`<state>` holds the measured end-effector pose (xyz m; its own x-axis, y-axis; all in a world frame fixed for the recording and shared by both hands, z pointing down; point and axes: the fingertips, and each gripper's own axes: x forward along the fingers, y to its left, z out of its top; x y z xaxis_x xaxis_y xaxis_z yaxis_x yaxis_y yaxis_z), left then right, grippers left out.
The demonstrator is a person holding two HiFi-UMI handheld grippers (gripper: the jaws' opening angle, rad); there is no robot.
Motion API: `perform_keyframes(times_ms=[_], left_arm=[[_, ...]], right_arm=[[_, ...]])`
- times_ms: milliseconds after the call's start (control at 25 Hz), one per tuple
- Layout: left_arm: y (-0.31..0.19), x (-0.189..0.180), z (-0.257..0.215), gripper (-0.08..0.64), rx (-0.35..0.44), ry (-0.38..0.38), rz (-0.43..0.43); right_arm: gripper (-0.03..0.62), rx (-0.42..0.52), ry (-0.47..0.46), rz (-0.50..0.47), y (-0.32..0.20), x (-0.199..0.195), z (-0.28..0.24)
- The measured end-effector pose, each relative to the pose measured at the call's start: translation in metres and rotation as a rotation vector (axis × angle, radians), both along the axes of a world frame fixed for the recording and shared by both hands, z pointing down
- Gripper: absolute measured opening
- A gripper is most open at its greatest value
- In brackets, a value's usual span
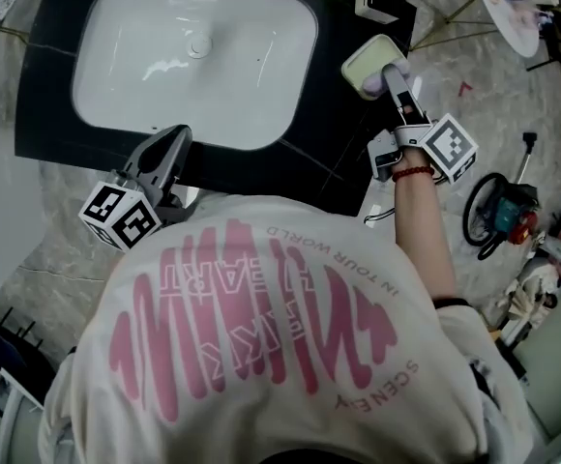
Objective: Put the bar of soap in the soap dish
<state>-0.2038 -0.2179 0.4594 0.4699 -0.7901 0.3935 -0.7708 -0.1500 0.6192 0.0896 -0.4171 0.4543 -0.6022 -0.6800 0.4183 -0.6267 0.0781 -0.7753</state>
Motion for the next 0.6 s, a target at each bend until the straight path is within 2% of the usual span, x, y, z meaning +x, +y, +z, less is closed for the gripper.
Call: perform_keyframes(times_ms=[120,280,600], left_arm=[[-0.003,0.000,0.000,0.008,0.011,0.012,-0.013],[-0.004,0.002,-0.002,0.008,0.021,0.003,-0.009],[-0.003,-0.001,0.002,0.008,0.022,-0.013,0.012]], right_arm=[[0.207,0.018,0.115,-0.060,-0.003,-0.005,0.008],[0.206,0.031,0.186,-0.095,-0.004,-0.007,0.008],[0.206,0.076,0.391,-0.205,-0.003,-0.016,0.008]])
